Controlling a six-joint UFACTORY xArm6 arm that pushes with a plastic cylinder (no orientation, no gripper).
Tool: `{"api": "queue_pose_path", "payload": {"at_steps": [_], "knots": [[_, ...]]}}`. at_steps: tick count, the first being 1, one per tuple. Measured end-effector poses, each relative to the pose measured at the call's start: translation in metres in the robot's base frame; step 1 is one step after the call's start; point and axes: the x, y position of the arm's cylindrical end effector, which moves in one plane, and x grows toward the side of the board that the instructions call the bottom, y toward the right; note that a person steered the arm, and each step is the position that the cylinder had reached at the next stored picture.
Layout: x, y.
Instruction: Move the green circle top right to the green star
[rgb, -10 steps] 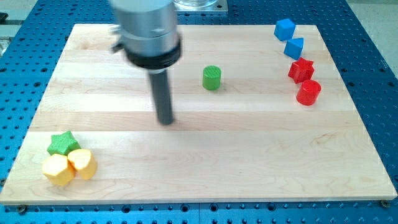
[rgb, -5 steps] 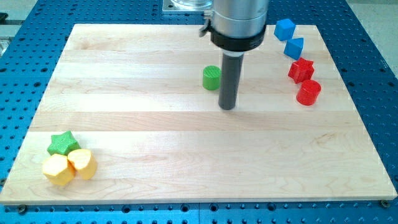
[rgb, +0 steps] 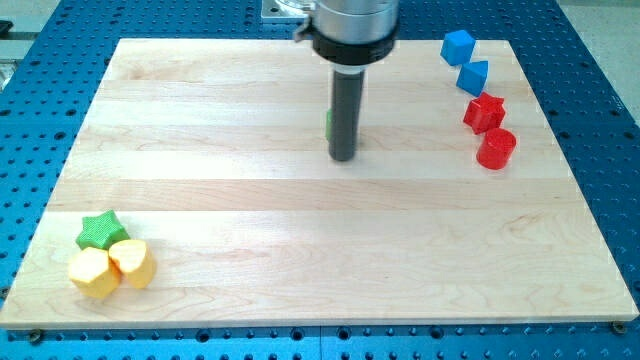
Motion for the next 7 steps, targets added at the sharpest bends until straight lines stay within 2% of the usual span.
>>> {"api": "queue_pose_path", "payload": {"at_steps": [1,3,4,5,6,7], "knots": [[-0.015,0.02],[0.005,0.085],[-0.046,0.109],[-0.071,0.07],[-0.068,0.025],[-0.029,-0.042]]}}
